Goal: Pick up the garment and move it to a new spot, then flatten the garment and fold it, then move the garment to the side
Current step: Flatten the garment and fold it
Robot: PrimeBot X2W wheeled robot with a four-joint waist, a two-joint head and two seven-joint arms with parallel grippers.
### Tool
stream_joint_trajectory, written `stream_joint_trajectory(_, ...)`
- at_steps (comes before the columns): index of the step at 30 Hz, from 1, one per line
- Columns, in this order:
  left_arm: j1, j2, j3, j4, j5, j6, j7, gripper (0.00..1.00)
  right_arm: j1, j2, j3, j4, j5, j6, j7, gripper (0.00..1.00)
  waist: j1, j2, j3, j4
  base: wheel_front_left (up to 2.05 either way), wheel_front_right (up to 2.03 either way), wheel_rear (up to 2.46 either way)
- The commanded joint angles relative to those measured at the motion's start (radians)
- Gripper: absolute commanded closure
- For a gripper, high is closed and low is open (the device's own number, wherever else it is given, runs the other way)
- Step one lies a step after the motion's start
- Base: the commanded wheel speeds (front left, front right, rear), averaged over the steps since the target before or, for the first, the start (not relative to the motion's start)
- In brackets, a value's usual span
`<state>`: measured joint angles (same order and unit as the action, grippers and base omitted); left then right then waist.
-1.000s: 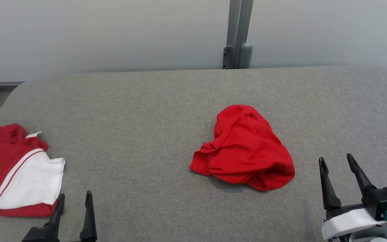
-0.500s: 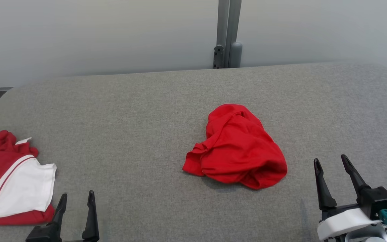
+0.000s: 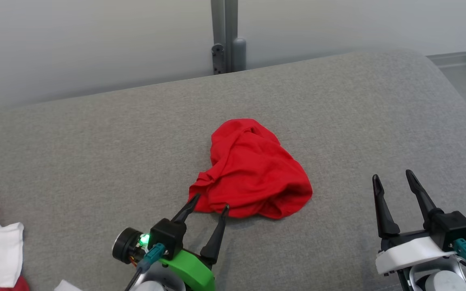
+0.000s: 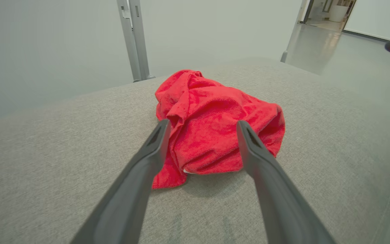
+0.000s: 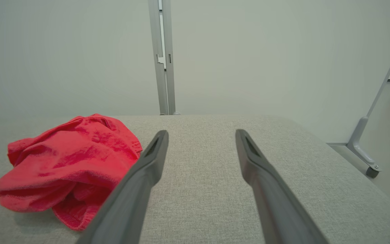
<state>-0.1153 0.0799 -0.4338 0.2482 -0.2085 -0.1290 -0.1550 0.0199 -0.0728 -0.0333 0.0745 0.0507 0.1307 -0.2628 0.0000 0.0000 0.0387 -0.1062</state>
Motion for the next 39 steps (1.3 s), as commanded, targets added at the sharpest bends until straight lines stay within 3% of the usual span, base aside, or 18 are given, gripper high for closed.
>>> stream_joint_trajectory(1,-0.032,0.010,-0.014,0.025,0.003,-0.002,0.013,0.00,-0.015,0.004,0.001,0.001,0.007,0.000,-0.003,0.00,0.0000,0.0000,0.054,-0.076,0.00,0.00,0.00)
stream_joint_trajectory(6,-0.101,0.018,-0.063,0.120,0.036,0.001,0.053,0.00,-0.026,0.012,-0.007,0.003,0.018,0.000,-0.003,0.00,0.0000,0.0000,0.083,-0.138,0.00,0.00,0.00)
stream_joint_trajectory(13,-0.183,0.040,-0.083,0.257,0.107,0.049,0.073,0.00,-0.037,0.018,-0.015,0.004,0.028,0.000,-0.003,0.00,0.0000,0.0000,0.102,-0.178,0.00,0.00,0.00)
stream_joint_trajectory(14,-0.188,0.039,-0.084,0.278,0.104,0.048,0.081,0.16,-0.039,0.019,-0.014,0.005,0.028,0.000,-0.003,0.00,0.0000,0.0000,0.102,-0.181,0.00,0.00,0.00)
stream_joint_trajectory(15,-0.194,0.037,-0.083,0.291,0.096,0.046,0.080,0.84,-0.039,0.019,-0.016,0.006,0.030,0.000,-0.003,0.00,0.0000,0.0000,0.101,-0.182,0.00,0.00,0.00)
stream_joint_trajectory(16,-0.201,0.031,-0.077,0.299,0.080,0.041,0.081,1.00,-0.039,0.019,-0.018,0.007,0.031,0.000,-0.003,0.00,0.0000,0.0000,0.100,-0.182,0.00,0.00,0.00)
stream_joint_trajectory(23,-0.191,-0.004,-0.071,0.170,-0.131,0.003,0.153,1.00,-0.013,0.021,-0.033,0.012,0.031,0.000,-0.003,0.00,0.0000,0.0000,0.082,-0.143,0.00,0.00,0.00)
stream_joint_trajectory(28,-0.180,0.012,-0.104,-0.104,-0.367,-0.003,0.295,1.00,-0.004,0.021,-0.028,0.020,0.037,0.000,-0.003,0.00,0.0000,0.0000,0.057,-0.100,0.00,0.00,0.00)
stream_joint_trajectory(32,-0.166,0.007,-0.072,-0.291,-0.542,-0.002,0.365,1.00,-0.005,0.022,-0.019,0.028,0.043,0.000,-0.003,0.00,0.0000,0.0000,0.037,-0.075,0.00,0.00,0.00)
stream_joint_trajectory(36,-0.173,-0.018,-0.054,-0.409,-0.681,0.058,0.420,1.00,0.000,0.021,-0.007,0.035,0.045,0.000,-0.003,0.00,0.0000,0.0000,0.019,-0.062,0.00,0.00,0.00)
stream_joint_trajectory(39,-0.191,-0.026,-0.071,-0.472,-0.774,0.130,0.441,1.00,0.001,0.021,-0.001,0.038,0.048,0.000,-0.003,0.00,0.0000,0.0000,0.012,-0.059,0.00,0.00,0.00)
